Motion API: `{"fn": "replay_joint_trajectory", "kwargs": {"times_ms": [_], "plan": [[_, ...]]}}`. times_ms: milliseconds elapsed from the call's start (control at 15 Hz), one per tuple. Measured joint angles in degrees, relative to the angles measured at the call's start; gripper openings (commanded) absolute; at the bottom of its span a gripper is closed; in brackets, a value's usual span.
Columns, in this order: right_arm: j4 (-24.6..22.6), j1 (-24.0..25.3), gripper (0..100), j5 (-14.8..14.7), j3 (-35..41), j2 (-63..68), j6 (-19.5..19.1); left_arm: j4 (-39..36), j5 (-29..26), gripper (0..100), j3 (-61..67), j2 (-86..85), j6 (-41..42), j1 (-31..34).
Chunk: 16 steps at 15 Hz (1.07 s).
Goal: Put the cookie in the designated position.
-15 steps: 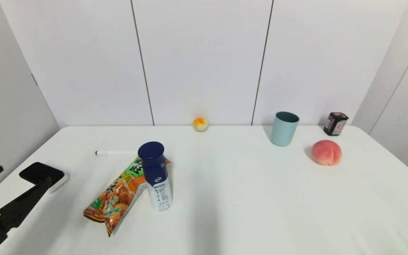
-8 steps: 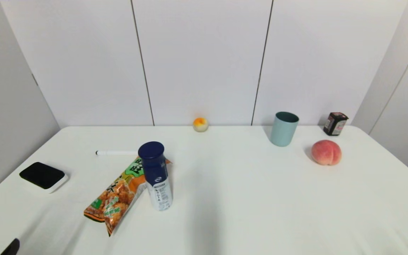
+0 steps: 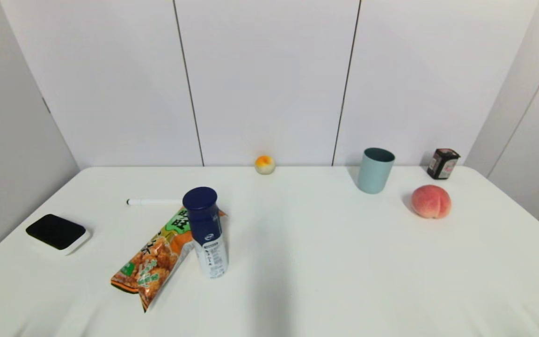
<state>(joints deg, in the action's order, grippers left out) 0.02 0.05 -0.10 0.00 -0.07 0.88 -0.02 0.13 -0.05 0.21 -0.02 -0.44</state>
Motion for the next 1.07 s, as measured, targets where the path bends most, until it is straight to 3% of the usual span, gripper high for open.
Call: {"fn": "replay_joint_trajectory", "kwargs": {"times_ms": [1067], "plan": [[0.0, 0.0, 100, -0.4, 0.0, 0.0, 0.8, 0.0, 0.2, 100, 0.0, -0.3, -0.4, 0.0]]}}
